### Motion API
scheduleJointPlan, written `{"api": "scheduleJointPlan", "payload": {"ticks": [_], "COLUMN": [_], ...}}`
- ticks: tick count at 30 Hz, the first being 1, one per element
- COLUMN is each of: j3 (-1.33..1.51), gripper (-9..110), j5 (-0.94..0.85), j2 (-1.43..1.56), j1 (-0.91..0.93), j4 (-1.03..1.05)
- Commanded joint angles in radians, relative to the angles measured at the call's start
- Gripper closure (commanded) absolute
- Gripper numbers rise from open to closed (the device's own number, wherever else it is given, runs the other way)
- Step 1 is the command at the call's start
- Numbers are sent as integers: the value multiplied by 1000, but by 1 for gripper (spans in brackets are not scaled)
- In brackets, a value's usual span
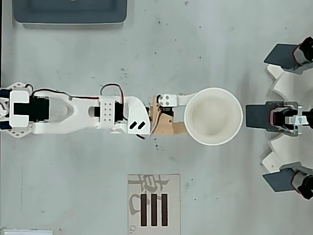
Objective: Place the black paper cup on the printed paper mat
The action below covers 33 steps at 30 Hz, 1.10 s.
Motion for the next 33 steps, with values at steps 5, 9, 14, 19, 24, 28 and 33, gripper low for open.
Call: {"api": "scheduleJointPlan", "payload": {"ticks": [5,9,14,19,24,28,33], "j3": [213,215,218,252,316,402,543], "gripper": [94,94,94,94,93,92,92], "j5": [-61,-61,-61,-60,-37,-11,0], "j2": [239,239,241,262,305,360,449], "j1": [20,20,20,20,20,18,20], "j4": [-74,-74,-74,-89,-101,-109,-126]}}
